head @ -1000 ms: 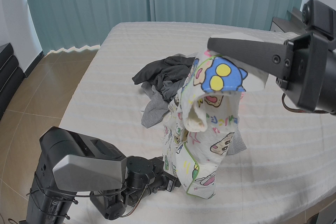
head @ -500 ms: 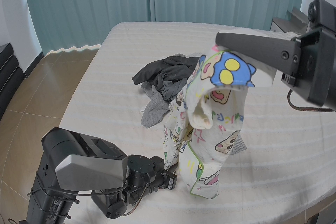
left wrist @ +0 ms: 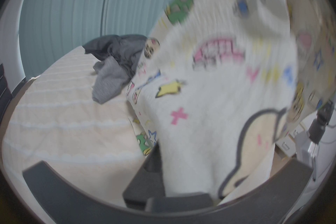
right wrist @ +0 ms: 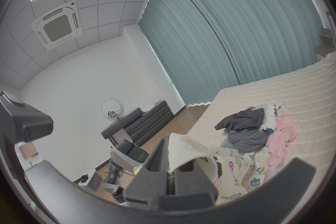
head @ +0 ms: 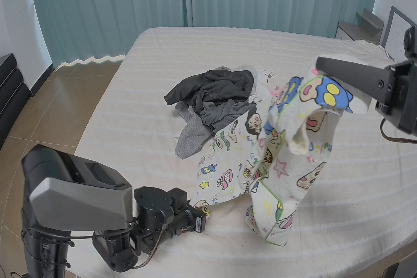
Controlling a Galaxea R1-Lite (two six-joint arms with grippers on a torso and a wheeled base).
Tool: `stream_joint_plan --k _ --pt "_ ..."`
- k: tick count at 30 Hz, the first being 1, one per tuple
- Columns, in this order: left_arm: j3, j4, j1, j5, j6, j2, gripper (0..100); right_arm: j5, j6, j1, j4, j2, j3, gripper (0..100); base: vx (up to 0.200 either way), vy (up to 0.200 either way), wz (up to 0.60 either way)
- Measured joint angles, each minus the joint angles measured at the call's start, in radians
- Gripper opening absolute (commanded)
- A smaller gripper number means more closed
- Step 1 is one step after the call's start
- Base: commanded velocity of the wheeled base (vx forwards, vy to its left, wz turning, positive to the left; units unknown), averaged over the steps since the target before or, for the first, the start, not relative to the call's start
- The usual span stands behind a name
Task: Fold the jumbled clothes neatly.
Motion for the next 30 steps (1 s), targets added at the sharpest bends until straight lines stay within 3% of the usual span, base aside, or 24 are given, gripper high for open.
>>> stream_joint_plan --k 14,24,30 --pt "0.023 0.031 0.062 0.139 -0.033 -0.416 0 0.013 0.000 -0.240 0.007 -0.150 0.127 0 0.000 0.000 0.00" --pt "-0.186 0.453 0.089 0.191 -0.012 -0.715 0 0.018 0.000 -0.321 0.005 -0.190 0.115 0 0.000 0.000 0.00" --pt "-0.312 0.580 0.094 0.236 0.071 -0.855 0 0.022 -0.006 -0.334 0.006 -0.215 0.082 0 0.000 0.000 0.00"
